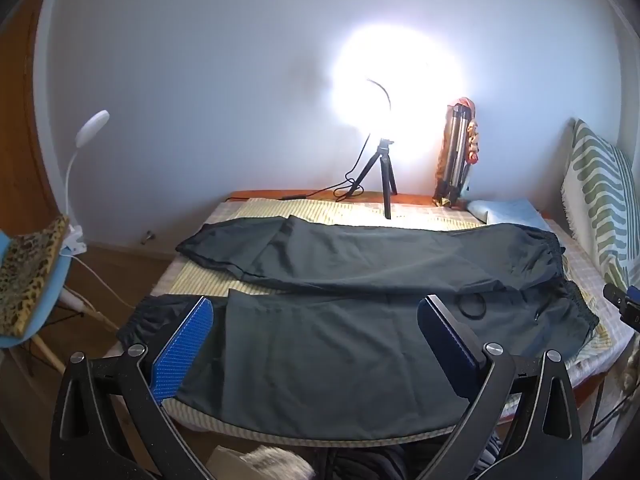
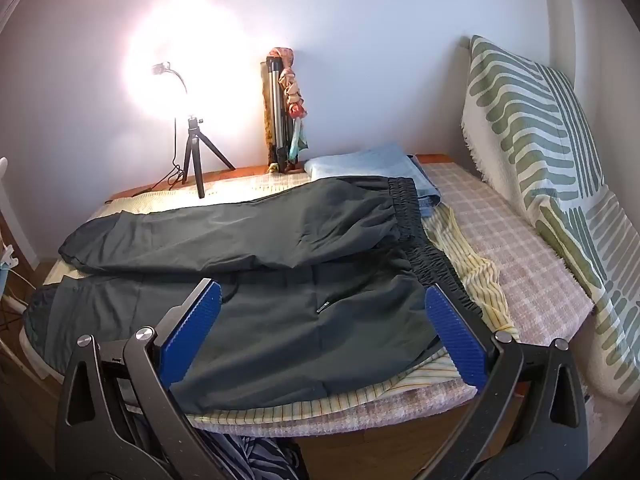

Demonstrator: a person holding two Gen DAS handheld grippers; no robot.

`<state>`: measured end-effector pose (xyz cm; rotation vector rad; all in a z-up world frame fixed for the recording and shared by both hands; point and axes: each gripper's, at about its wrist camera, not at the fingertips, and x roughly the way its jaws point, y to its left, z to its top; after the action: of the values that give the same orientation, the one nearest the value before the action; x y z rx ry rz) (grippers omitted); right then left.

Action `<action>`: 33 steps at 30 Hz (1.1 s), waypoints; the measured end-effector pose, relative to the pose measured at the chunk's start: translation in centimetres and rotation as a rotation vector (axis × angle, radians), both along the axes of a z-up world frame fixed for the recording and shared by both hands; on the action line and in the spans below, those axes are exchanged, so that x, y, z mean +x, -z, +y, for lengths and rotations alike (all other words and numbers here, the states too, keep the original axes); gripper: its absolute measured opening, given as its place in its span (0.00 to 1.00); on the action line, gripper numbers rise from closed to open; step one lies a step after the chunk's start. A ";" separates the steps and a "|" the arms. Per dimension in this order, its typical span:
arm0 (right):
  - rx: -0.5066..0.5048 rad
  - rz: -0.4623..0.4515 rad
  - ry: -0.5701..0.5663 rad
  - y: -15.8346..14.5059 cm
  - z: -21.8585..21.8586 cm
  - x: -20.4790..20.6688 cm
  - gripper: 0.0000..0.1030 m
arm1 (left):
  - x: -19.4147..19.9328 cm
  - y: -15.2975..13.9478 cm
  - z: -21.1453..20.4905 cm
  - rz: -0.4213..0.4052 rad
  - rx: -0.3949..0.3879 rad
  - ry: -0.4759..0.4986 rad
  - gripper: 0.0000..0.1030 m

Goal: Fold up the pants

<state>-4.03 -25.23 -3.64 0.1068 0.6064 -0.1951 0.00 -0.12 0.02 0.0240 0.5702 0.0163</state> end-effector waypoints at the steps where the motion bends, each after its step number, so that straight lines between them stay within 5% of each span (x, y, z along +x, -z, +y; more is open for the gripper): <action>1: -0.002 0.002 -0.003 -0.1 0.1 -0.1 1.00 | 0.0 0.0 -0.1 -0.003 0.005 -0.005 0.99; 9: -0.008 -0.005 -0.002 -0.3 0.6 0.2 1.00 | -2.4 -0.4 -2.4 -0.032 -0.010 -0.005 0.99; 11: -0.016 -0.008 -0.002 -0.5 1.0 0.3 1.00 | -0.1 0.2 1.2 0.003 -0.067 0.005 0.99; 33: -0.035 -0.016 0.022 -1.2 1.0 0.0 1.00 | 0.3 0.1 1.3 0.001 -0.079 0.007 0.99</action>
<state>-3.99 -24.23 -2.43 0.0812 0.5860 -0.2255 0.32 1.21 -0.06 -0.0510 0.5712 -0.0132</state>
